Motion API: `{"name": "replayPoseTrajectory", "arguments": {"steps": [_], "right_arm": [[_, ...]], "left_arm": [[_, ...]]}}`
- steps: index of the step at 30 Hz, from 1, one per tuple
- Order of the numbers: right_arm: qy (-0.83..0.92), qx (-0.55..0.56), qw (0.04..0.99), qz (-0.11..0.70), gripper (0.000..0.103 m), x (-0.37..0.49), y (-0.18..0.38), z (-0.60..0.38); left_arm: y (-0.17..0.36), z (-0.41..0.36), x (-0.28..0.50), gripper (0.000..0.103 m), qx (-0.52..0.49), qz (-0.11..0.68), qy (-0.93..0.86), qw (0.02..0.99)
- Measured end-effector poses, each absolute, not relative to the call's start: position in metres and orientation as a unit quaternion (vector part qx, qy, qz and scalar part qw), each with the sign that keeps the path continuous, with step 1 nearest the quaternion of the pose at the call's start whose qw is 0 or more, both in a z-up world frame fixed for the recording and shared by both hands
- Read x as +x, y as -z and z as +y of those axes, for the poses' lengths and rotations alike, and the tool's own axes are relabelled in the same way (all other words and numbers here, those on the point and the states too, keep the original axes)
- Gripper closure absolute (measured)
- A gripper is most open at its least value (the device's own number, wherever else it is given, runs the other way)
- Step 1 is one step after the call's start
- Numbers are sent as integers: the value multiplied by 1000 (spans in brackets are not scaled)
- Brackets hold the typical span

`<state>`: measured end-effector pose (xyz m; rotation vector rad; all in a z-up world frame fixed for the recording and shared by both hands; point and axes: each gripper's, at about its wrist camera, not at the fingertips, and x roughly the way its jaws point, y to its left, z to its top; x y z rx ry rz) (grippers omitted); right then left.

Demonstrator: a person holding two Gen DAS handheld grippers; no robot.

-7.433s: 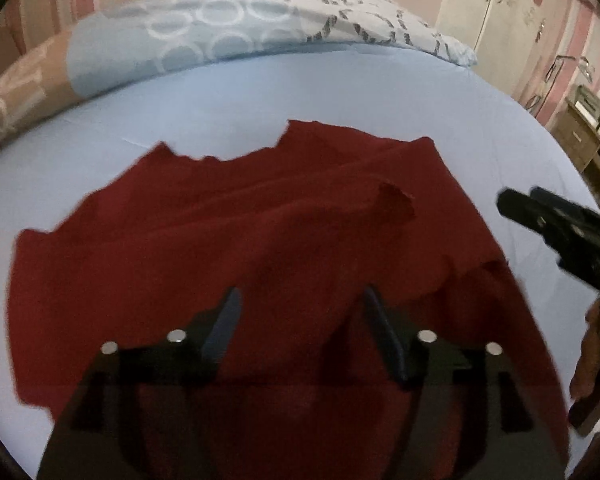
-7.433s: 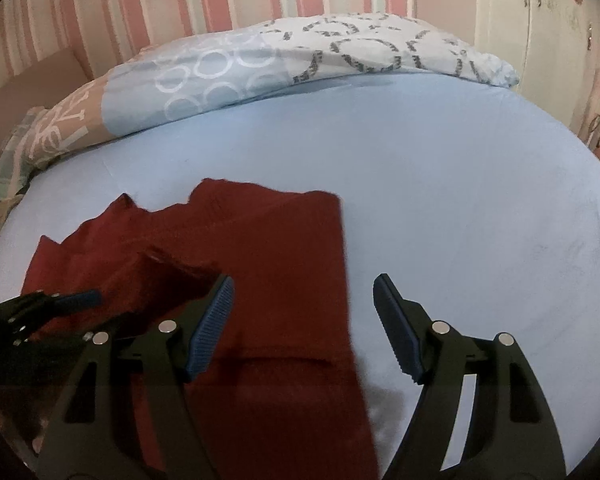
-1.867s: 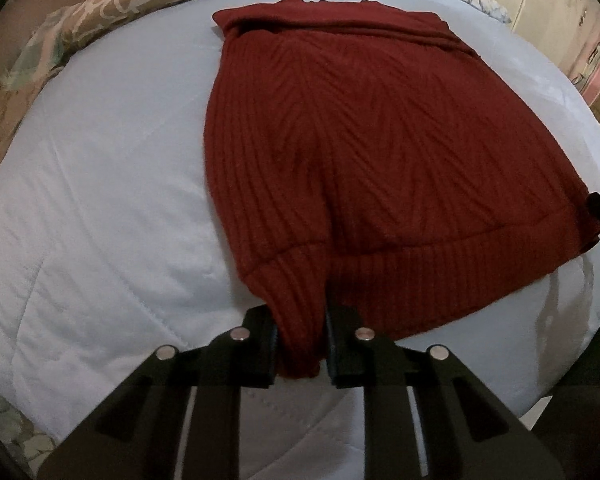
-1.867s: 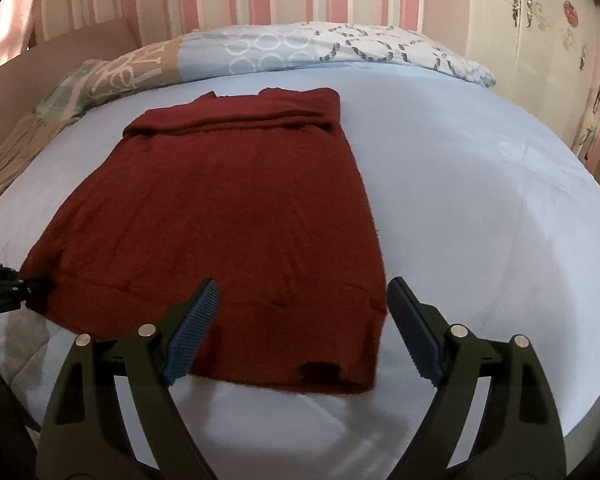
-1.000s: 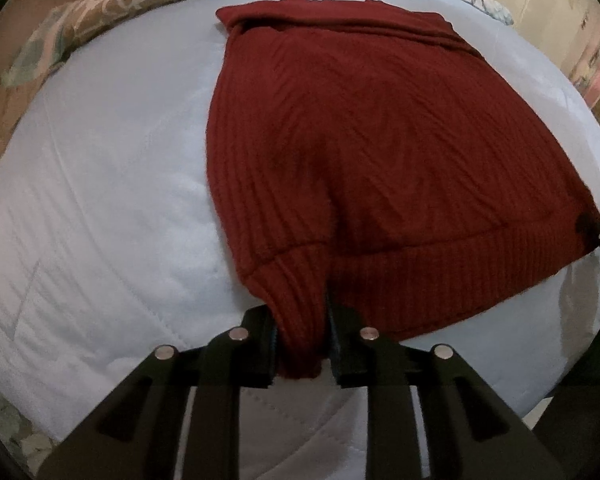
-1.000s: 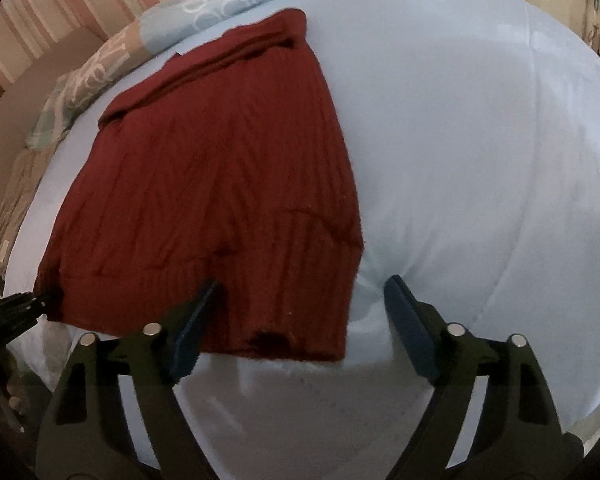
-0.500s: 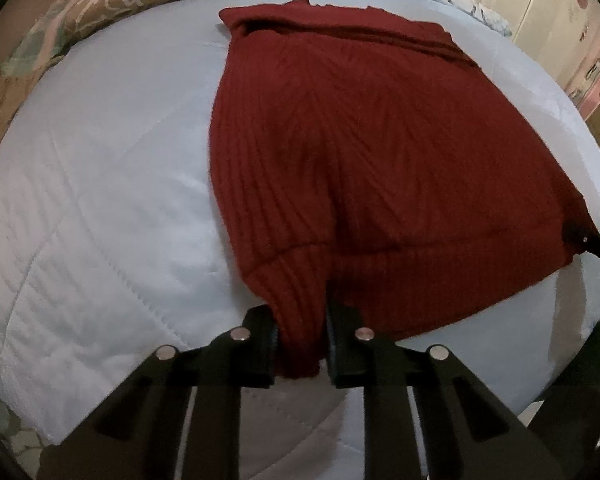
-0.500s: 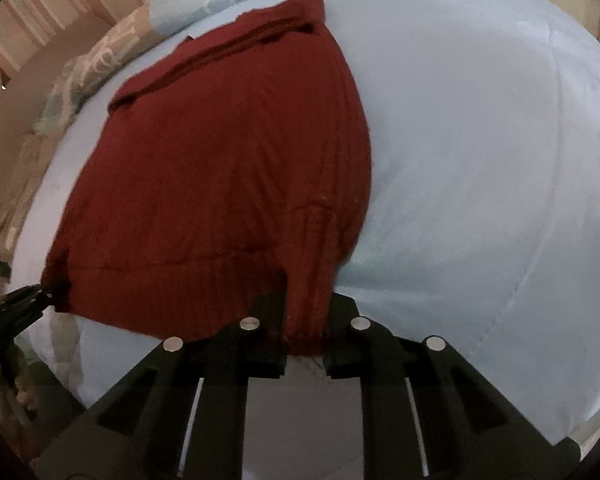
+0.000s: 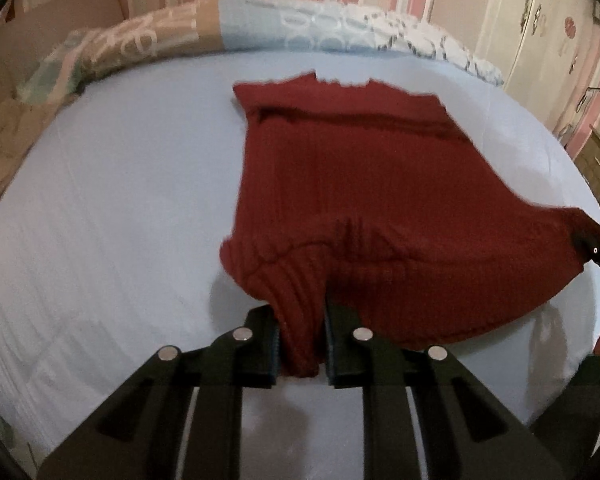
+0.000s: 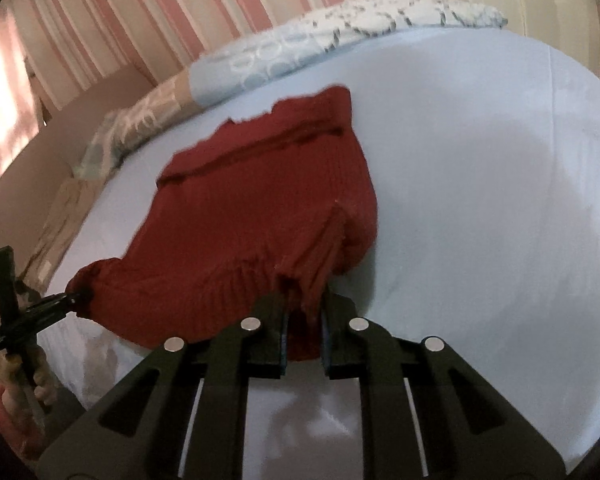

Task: Fold small clothes
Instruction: 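Lift the hem with both grippers and fold it over toward the collar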

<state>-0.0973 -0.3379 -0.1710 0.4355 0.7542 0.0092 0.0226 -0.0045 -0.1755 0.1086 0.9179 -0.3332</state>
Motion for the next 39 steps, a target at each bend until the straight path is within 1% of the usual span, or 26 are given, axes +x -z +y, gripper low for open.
{"name": "replayPoseTrajectory", "arguments": {"steps": [5,10,14,18,23,26,30,36,37,39], "right_arm": [[-8,219,915,338,91,-68,159,-344],[-11,229,920,319,91,-20,147,-355],[-11,235,919,315,91,25,143,-364],[-8,240,918,317,91,78,140,-373],[9,221,920,324,91,149,140,-381],[25,214,917,337,91,186,147,-387],[40,200,908,366,91,223,169,-392],[52,203,892,401,91,254,208,-400],[53,197,891,404,91,255,211,-399],[52,185,892,410,91,259,216,-397]], "left_arm": [[155,-10,58,87,55,405,154,900],[150,-17,98,87,57,387,148,908],[147,-23,134,87,61,382,143,911],[144,-29,184,87,54,394,140,907],[141,-52,255,87,84,389,123,909],[146,-63,286,87,102,387,114,909],[170,-75,328,87,121,403,105,901],[205,-81,355,87,141,426,97,888],[209,-82,357,84,146,427,96,887],[213,-81,359,81,150,428,96,886]]}}
